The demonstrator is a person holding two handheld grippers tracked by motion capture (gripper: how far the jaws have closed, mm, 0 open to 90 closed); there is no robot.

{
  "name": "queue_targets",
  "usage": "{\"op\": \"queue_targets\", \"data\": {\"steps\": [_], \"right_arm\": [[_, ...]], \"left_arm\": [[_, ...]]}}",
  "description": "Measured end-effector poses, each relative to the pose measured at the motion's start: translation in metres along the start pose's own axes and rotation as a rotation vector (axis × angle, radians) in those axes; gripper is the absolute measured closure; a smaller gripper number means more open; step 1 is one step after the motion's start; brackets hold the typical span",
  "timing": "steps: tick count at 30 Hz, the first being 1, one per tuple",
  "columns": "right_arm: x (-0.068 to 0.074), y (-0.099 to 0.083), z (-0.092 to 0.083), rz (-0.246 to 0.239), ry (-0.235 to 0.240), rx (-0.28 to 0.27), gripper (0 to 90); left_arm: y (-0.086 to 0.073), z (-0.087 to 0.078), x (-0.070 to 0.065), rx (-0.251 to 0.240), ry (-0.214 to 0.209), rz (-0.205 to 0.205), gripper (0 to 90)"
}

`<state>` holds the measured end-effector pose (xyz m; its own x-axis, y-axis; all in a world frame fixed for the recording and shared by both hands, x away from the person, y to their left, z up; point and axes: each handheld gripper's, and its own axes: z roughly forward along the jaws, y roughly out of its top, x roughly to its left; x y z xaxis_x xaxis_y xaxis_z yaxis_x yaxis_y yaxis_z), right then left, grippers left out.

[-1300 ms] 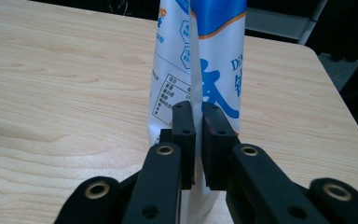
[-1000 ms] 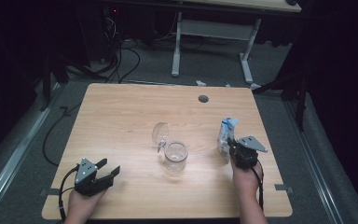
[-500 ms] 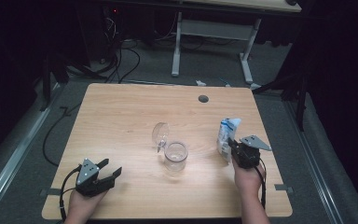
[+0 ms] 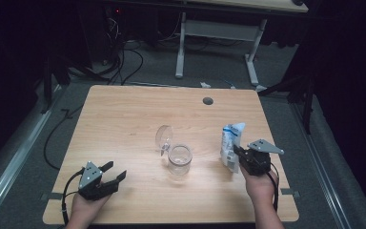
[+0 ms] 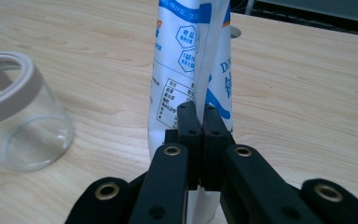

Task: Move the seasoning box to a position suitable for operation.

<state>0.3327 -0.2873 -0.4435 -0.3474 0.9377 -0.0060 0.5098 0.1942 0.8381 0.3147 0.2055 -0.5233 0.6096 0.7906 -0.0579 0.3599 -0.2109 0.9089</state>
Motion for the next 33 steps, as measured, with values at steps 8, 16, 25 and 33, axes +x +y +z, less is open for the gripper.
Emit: {"op": "queue_targets", "data": {"steps": [8,16,25,33], "right_arm": [[0.017,0.009,-0.009,-0.051,0.055,0.069,89.6],[0.028,0.012,-0.01,-0.086,0.099,0.144,89.5],[0.03,0.014,-0.013,-0.11,0.126,0.232,89.6],[0.032,0.018,-0.017,-0.139,0.138,0.293,89.6]], "left_arm": [[0.001,0.001,-0.001,0.002,-0.009,0.01,36.0],[0.001,0.0,-0.001,-0.008,-0.009,0.012,36.0],[0.001,-0.001,-0.003,-0.009,-0.015,0.021,36.0],[0.001,-0.001,-0.004,-0.012,-0.019,0.018,35.9]]}}
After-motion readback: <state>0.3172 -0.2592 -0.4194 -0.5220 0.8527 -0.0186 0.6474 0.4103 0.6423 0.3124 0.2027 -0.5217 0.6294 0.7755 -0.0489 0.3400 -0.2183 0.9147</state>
